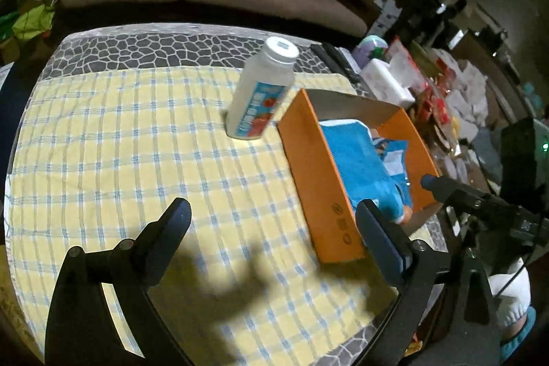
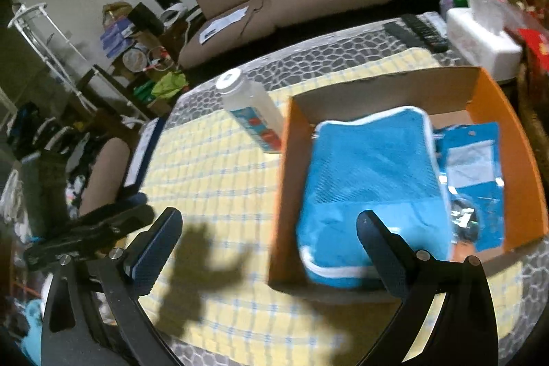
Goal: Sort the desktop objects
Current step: 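Withdraw the left tool and move it toward the clear bottle, then grasp the clear apple-label bottle by its cap with the left gripper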
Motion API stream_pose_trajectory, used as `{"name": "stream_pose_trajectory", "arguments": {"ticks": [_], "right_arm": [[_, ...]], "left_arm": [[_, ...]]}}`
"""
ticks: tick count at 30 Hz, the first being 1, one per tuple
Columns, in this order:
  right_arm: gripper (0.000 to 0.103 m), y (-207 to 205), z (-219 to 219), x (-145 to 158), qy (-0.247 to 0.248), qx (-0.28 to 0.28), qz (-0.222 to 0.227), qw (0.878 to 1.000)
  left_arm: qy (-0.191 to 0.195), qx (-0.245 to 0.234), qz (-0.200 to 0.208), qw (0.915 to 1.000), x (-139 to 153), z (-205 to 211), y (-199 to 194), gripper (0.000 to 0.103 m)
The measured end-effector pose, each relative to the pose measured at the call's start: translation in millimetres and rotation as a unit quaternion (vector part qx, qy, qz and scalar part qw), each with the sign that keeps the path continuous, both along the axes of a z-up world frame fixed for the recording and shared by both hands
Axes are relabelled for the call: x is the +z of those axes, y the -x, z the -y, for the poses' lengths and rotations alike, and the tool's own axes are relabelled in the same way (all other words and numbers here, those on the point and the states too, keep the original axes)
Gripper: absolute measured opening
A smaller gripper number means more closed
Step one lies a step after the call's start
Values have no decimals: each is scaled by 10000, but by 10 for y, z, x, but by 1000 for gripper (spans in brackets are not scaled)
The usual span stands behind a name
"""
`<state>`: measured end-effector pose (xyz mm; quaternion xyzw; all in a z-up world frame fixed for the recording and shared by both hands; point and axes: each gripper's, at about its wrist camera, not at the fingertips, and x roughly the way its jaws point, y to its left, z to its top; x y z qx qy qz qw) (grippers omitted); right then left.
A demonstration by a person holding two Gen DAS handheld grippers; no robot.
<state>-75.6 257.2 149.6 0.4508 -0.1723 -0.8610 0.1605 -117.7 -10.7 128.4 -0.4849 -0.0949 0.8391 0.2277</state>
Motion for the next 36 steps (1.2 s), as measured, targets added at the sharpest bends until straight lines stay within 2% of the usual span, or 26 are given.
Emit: {"name": "stream_pose_trajectory", "arguments": {"ticks": [9, 14, 20, 28, 30, 32, 36], "right_arm": [[103, 509, 199, -34, 431, 135, 11, 9990], [103, 725, 199, -33, 614, 129, -73, 9980], [103, 791, 48, -53, 639, 68, -169, 9978], [103, 855, -202, -55, 722, 56, -293, 9969], [103, 861, -230, -76, 739, 73, -291, 9968], [103, 862, -236, -96, 724, 106, -272, 9969], [103, 847, -213, -171, 722, 150, -209, 9971]], "left_arm": [[226, -141, -343, 9991, -155, -156, 451, 97], [213, 58, -674, 9975, -155, -319, 777, 97], [519, 124, -1104, 9925, -153, -586, 1128, 97], [722, 31, -1312, 9887, -186, -880, 1375, 96], [788, -7, -1332, 9879, -209, -957, 1399, 87], [899, -25, -1304, 9874, -237, -1010, 1424, 46], [955, -67, -1357, 9861, -226, -997, 1389, 41]]}}
